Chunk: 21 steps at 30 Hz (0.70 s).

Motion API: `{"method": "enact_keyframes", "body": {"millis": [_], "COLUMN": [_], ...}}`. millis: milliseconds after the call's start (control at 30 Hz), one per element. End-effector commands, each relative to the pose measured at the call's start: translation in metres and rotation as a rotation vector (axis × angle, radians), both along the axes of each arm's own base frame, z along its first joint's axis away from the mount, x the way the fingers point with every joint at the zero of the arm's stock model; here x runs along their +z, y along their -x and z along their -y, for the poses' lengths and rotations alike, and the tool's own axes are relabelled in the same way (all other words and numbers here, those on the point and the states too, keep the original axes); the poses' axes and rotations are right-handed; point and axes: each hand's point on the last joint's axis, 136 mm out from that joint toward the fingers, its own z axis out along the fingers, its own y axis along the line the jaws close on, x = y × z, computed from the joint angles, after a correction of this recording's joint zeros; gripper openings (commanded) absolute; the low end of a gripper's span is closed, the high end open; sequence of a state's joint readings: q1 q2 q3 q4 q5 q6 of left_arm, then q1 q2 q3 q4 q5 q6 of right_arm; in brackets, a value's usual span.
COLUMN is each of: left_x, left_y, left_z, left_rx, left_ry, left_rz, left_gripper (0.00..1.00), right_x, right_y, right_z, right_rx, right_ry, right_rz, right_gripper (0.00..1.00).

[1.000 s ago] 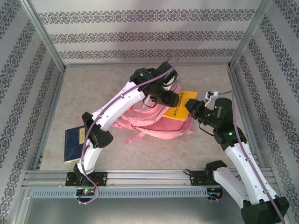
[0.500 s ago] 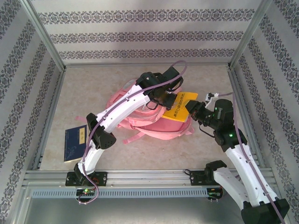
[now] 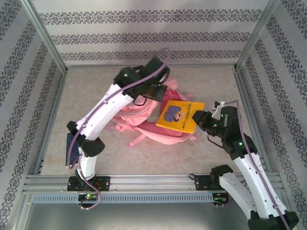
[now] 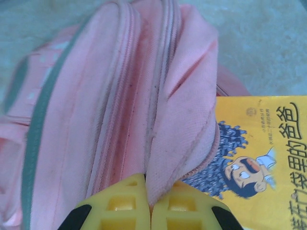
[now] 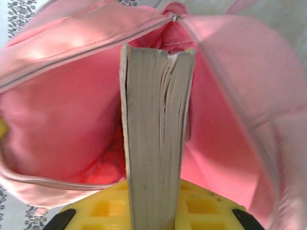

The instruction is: Pack the student bag

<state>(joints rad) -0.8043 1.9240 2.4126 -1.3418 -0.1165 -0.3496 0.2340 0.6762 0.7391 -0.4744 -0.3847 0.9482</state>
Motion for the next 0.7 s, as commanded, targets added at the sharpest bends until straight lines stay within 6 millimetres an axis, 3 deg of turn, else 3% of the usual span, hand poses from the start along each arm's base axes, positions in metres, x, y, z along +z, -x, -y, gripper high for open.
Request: {"method": "enact_keyframes", "body": {"millis": [0, 133, 333, 533, 667], "left_x": [0.047, 0.046, 0.05, 0.052, 0.057], "left_y": [0.004, 0.001, -0.001, -0.004, -0.007], "left_z": [-0.025, -0.034, -0.029, -0.029, -0.026], "left_rx": [0.011, 0.031, 0.037, 0.045, 0.037], "left_ry": [0.038, 0.056, 0.107, 0.12, 0.145], "left_rz": [0.137, 0.12, 0.115, 0.116, 0.125], "left_gripper": [0.0, 0.0, 0.0, 0.0, 0.0], "right_x": [0.007, 0.017, 0.044, 0.073, 0.071], "right_y": [0.001, -0.003, -0.017, -0.023, -0.029], "right_z": [-0.003, -0.009, -0.021, -0.031, -0.041], "right_rx": [0.024, 0.021, -0.001, -0.008, -0.021], "right_ry": [0.023, -0.052, -0.219, -0.277, -0.32], "right_rz": [0.054, 0.094, 0.108, 0.117, 0.057], "right_gripper": [0.0, 0.0, 0.0, 0.0, 0.0]}}
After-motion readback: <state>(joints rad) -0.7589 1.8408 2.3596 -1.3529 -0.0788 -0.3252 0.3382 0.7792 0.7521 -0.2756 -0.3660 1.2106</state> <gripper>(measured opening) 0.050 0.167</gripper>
